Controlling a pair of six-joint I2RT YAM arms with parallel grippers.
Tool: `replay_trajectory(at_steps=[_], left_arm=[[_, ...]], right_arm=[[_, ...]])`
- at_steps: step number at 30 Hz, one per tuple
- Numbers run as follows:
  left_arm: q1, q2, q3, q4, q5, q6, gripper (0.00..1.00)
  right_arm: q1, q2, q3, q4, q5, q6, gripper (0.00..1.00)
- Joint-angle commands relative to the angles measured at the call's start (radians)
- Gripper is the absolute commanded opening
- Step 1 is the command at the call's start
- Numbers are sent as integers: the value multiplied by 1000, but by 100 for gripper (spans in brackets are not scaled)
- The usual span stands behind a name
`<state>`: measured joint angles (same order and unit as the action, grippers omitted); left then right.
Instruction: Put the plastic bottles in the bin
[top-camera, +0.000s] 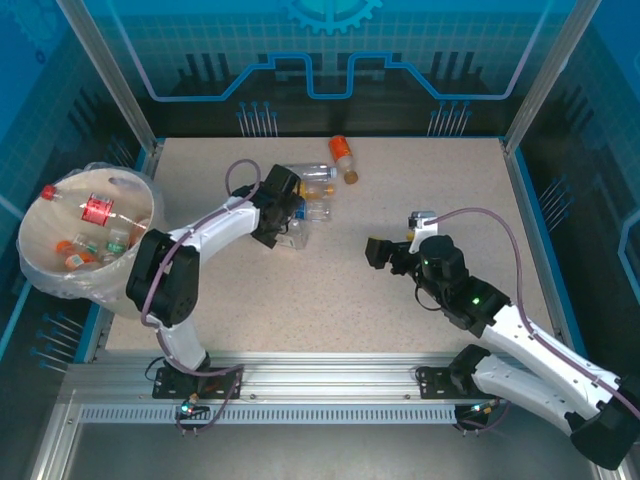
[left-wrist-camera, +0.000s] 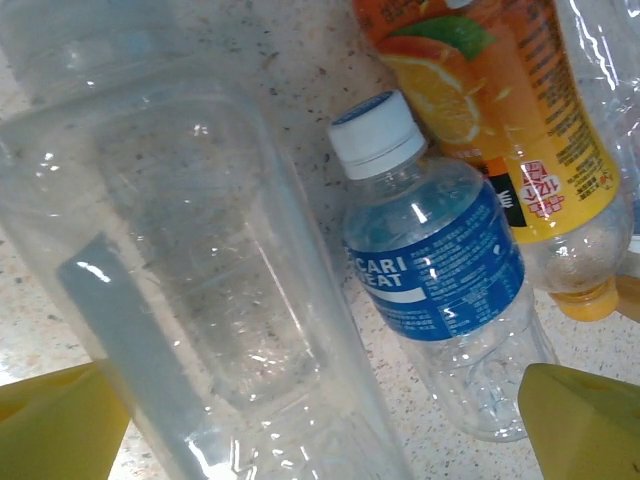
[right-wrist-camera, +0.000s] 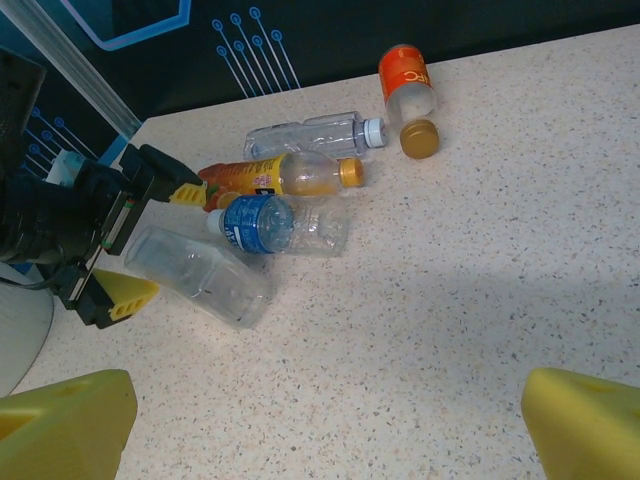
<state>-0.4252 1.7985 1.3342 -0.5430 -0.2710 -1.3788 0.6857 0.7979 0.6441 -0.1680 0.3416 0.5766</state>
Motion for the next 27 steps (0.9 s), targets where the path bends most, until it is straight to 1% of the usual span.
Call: replay_trajectory(at_steps=[1, 4, 6, 10, 13, 15, 20, 23, 27], left_arm=[[9, 48, 34, -55, -13, 2, 99], [9, 65, 26, -77, 3, 2, 99], [9, 67, 3, -62, 16, 4, 96], [11, 59, -39, -26, 20, 12, 82], [11, 44, -58, -3, 8, 32, 68], [12, 32, -72, 20, 4, 57, 63], [19, -1, -134, 117, 10, 148, 59], [22, -27, -191, 209, 30, 221, 57], [29, -43, -224, 224, 30, 283, 55]], right_arm=[[-12, -21, -17, -14, 28, 17, 100], [-12, -24, -20, -19, 28, 17, 100], [-12, -25, -22, -19, 27, 14, 100], [-12, -23, -23, -13, 16, 7, 100], [-12, -20, -20, -13, -2, 1, 100], [-12, -17, -20, -5, -21, -18, 100], [-12, -2, -13, 15, -85, -91, 100], [-11, 15, -4, 27, -131, -134, 100], [-8, 45, 9, 47, -199, -192, 100]])
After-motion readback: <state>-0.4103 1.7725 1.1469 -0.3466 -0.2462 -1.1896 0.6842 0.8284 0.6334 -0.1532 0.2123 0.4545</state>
